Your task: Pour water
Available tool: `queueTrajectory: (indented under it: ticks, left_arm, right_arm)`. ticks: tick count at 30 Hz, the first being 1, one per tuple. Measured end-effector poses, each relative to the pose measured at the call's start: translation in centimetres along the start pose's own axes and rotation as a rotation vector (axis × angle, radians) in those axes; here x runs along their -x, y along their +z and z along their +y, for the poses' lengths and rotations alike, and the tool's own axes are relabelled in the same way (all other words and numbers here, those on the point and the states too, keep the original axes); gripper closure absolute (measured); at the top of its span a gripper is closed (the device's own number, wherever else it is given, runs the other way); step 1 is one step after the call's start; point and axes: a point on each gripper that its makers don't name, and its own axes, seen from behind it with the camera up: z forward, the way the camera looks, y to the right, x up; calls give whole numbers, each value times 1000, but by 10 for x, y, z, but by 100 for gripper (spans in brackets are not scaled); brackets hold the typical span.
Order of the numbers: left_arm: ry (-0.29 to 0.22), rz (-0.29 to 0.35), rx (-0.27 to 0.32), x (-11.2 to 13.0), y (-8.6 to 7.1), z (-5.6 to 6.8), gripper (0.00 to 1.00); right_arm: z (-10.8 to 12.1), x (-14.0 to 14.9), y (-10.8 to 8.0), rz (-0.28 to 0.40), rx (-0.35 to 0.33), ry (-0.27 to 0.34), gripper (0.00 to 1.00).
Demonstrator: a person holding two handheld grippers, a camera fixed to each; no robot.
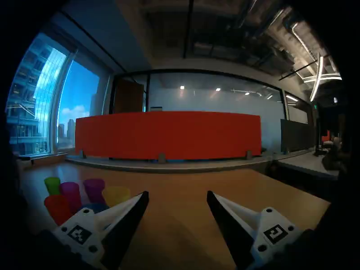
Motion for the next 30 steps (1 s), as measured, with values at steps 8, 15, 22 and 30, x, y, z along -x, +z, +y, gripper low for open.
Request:
queueTrajectory:
  ticks: [8, 15, 22, 30]
  left_arm:
    - [0, -2, -6, -1, 0, -1, 2]
    - [-2, -49, -20, 3, -1, -5, 2]
    - [-20, -59, -20, -25, -3, -9, 2]
    - [-36, -69, 2, -73, 1, -12, 2]
  right_arm:
    - [-1, 1, 0, -4, -5, -2, 0]
    - [0, -6, -2, -36, -16, 6, 0]
    - [0, -35, -1, -50, -40, -4, 0]
    - [2, -78, 1, -69, -57, -19, 0]
